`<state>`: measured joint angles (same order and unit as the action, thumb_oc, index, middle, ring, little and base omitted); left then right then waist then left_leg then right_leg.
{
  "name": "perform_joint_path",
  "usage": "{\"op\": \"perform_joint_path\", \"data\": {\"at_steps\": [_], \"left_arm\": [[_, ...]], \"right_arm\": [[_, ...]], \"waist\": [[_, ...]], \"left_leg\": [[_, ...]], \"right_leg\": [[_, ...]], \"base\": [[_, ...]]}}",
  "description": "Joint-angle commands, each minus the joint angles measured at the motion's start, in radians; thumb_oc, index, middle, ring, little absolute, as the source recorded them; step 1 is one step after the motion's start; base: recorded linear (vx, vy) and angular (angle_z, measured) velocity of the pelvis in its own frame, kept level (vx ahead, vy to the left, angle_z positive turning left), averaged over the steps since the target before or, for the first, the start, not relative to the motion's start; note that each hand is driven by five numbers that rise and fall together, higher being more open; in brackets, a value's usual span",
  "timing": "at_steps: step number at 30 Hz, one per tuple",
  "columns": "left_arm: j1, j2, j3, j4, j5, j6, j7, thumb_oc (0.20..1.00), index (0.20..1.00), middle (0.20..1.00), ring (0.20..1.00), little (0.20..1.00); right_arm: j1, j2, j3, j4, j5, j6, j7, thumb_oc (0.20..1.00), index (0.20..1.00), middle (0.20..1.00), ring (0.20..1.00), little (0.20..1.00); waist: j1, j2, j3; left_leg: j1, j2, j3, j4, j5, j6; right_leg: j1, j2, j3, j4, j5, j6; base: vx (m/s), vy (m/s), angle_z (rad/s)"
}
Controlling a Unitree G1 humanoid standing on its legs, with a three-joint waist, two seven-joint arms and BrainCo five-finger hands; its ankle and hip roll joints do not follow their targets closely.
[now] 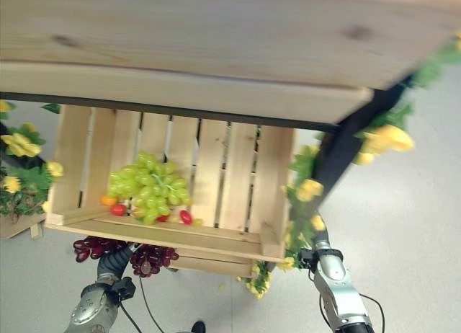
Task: Pick up the fruits from the basket on one side to the basket on the other side
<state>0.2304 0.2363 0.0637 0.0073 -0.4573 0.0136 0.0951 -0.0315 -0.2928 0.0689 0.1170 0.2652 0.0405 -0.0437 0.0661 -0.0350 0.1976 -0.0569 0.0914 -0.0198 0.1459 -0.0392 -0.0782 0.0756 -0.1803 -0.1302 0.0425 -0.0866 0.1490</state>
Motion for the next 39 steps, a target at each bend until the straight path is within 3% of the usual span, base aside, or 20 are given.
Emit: {"op": "perform_joint_path", "data": {"at_steps": [1,3,10,11,15,17,20,26,34,38,39], "left_arm": [[-0.027,0.032,0.025,-0.131,-0.038,-0.09,-0.013,0.2,0.2,0.2,0.2,0.2],[-0.018,0.023,0.017,-0.125,-0.048,-0.082,-0.016,0.2,0.2,0.2,0.2,0.2],[-0.001,0.004,-0.011,-0.107,-0.048,-0.074,-0.037,0.2,0.2,0.2,0.2,0.2],[-0.003,0.003,-0.013,-0.105,-0.046,-0.073,-0.036,0.2,0.2,0.2,0.2,0.2],[-0.02,0.004,-0.028,-0.103,-0.048,-0.074,-0.048,0.2,0.2,0.2,0.2,0.2],[-0.019,0.0,-0.025,-0.107,-0.048,-0.076,-0.049,0.2,0.2,0.2,0.2,0.2],[-0.035,0.0,-0.035,-0.106,-0.041,-0.081,-0.047,0.2,0.2,0.2,0.2,0.2],[-0.029,0.012,-0.034,-0.103,-0.038,-0.075,-0.043,0.2,0.2,0.2,0.2,0.2],[-0.039,0.038,-0.045,-0.105,-0.022,-0.069,-0.05,0.2,0.2,0.2,0.2,0.2],[-0.063,0.064,-0.06,-0.11,0.002,-0.071,-0.046,0.2,0.2,0.2,0.2,0.2],[-0.081,0.076,-0.065,-0.11,0.004,-0.078,-0.04,0.2,0.2,0.2,0.2,0.2]], "right_arm": [[0.027,0.005,-0.003,-0.112,-0.003,-0.066,0.017,1.0,1.0,1.0,1.0,1.0],[0.028,-0.009,0.002,-0.119,0.002,-0.067,0.013,1.0,1.0,1.0,1.0,1.0],[0.049,-0.03,-0.009,-0.119,0.003,-0.069,0.004,1.0,1.0,1.0,1.0,1.0],[0.047,-0.03,-0.009,-0.118,0.005,-0.071,0.001,1.0,1.0,1.0,1.0,1.0],[0.047,-0.036,-0.011,-0.119,0.006,-0.07,0.006,1.0,1.0,1.0,1.0,1.0],[0.051,-0.026,-0.003,-0.109,0.003,-0.069,0.01,1.0,1.0,1.0,1.0,1.0],[0.057,-0.018,-0.009,-0.087,0.001,-0.068,0.007,1.0,1.0,1.0,1.0,1.0],[0.077,-0.007,-0.023,-0.09,0.017,-0.058,0.005,1.0,1.0,1.0,1.0,1.0],[0.073,0.007,-0.027,-0.089,0.014,-0.058,0.001,1.0,1.0,1.0,1.0,1.0],[0.083,0.016,-0.036,-0.099,0.006,-0.059,0.001,1.0,1.0,1.0,1.0,1.0],[0.071,0.02,-0.03,-0.097,0.007,-0.063,-0.002,1.0,1.0,1.0,1.0,1.0]], "waist": [[0.001,0.001,-0.042],[0.002,0.016,-0.027],[-0.006,0.05,0.009],[-0.006,0.049,0.016],[-0.032,0.029,0.017],[-0.028,0.033,-0.003],[-0.043,0.047,-0.018],[-0.045,0.042,-0.053],[-0.05,0.017,-0.062],[-0.069,-0.004,-0.033],[-0.078,-0.016,-0.009]], "left_leg": [[-0.083,-0.036,-0.045,0.0,-0.031,-0.004],[-0.086,0.004,-0.068,-0.024,0.019,-0.028],[-0.115,0.024,-0.11,-0.07,0.112,-0.06],[-0.123,0.017,-0.121,-0.06,0.109,-0.064],[-0.093,-0.032,-0.111,0.053,-0.004,-0.039],[-0.05,-0.078,-0.187,0.037,-0.066,-0.023],[-0.041,-0.068,-0.199,0.002,-0.047,-0.031],[-0.017,-0.073,-0.188,-0.033,-0.063,-0.013],[0.004,-0.084,-0.165,-0.062,-0.071,0.007],[0.003,-0.092,-0.138,-0.098,-0.059,0.028],[-0.012,-0.093,-0.119,-0.105,-0.048,0.031]], "right_leg": [[-0.007,0.013,0.007,0.0,-0.081,-0.018],[0.011,0.054,0.005,-0.029,-0.094,-0.041],[0.047,0.106,-0.023,-0.089,-0.096,-0.071],[0.042,0.105,-0.025,-0.085,-0.097,-0.075],[-0.008,0.069,-0.054,-0.047,-0.076,-0.075],[-0.035,0.07,-0.04,-0.033,-0.075,-0.07],[-0.043,0.056,-0.044,-0.015,-0.071,-0.061],[-0.026,0.018,-0.06,-0.023,-0.052,-0.045],[-0.046,-0.015,-0.041,-0.006,-0.029,-0.013],[-0.108,-0.034,-0.015,0.035,-0.004,0.01],[-0.145,-0.033,0.004,0.024,0.027,0.021]], "base": [[-0.12,-0.217,-0.04],[-0.14,-0.233,-0.08],[-0.16,-0.095,0.0],[-0.19,-0.011,0.12],[-0.2,0.026,0.13],[-0.1,0.109,0.08],[-0.05,0.106,-0.04],[0.01,0.114,0.06],[-0.01,0.106,-0.01],[-0.13,0.154,-0.08],[-0.23,0.105,-0.2]]}}
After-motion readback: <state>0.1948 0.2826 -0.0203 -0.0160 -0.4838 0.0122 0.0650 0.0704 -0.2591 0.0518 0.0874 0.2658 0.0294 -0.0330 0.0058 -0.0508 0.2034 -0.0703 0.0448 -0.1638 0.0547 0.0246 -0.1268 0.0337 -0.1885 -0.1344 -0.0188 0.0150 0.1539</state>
